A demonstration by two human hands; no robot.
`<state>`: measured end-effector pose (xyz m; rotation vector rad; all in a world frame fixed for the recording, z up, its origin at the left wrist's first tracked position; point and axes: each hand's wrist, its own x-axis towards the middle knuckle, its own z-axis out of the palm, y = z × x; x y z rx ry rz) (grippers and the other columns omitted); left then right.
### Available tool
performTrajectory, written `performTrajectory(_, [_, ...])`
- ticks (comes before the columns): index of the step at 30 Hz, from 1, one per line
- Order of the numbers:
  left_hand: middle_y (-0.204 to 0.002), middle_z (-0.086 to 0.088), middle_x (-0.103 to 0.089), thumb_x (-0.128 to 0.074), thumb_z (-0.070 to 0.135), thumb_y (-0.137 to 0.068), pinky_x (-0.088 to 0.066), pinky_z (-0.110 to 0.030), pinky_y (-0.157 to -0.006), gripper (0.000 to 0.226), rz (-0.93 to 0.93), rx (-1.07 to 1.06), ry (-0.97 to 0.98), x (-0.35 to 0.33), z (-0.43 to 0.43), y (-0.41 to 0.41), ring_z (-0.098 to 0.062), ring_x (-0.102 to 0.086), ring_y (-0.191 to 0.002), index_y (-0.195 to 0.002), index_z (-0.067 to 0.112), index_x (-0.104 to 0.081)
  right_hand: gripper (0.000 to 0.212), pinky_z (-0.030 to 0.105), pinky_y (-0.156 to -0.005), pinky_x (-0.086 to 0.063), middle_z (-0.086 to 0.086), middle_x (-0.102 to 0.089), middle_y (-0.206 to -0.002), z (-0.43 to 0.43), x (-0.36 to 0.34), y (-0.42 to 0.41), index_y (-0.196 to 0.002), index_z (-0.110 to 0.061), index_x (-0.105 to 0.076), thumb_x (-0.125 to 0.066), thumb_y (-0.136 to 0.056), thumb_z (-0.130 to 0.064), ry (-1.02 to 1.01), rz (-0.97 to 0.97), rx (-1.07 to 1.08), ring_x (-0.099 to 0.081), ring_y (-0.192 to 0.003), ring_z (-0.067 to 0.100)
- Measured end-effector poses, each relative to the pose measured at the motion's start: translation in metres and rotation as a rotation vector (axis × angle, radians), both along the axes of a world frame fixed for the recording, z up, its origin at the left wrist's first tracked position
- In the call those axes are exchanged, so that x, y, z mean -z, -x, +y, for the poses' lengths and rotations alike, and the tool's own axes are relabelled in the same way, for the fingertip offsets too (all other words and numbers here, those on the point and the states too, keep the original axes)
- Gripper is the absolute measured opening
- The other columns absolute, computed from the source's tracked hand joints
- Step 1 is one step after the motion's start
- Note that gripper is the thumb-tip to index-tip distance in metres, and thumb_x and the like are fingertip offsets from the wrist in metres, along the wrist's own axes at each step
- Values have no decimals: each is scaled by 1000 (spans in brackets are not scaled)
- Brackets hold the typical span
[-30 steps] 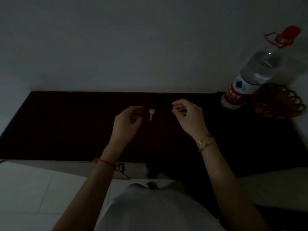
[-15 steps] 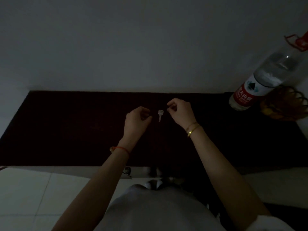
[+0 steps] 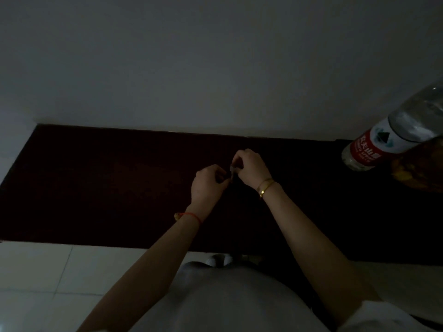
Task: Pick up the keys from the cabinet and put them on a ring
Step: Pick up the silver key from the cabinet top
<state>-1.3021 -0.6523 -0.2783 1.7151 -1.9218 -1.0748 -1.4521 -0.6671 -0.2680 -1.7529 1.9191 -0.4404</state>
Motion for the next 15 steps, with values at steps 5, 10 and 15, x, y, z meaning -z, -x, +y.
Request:
performTrajectory(5, [-107,6,-65,-70,28,-82,-50,-15,-68,27,-2,5,18,2,-3,3,-2,-61,-85,-108,23,-64,8,24,-69,-42,5,-60,-96,-4,0,4,-81,-15,-62,-68,-80,-9,5,-91,66,-57,-83,17])
performTrajectory(10, [-114,5,-66,-69,27,-83,-51,-16,-71,31,31,-3,-22,2,-9,7,-2,-61,-88,-114,24,-64,5,11,-61,-42,4,-69,-90,-4,-6,10,-80,-16,-64,-67,-81,-12,5,-256,157,-62,-81,12])
performTrajectory(15, [-101,18,-62,-69,30,-83,-45,-11,-70,21,148,26,-120,-5,-12,12,5,-59,-83,-104,32,-68,8,38,-74,-60,17,-73,-87,1,-16,20,-75,-13,-65,-73,-76,-9,1,-470,234,-70,-75,24])
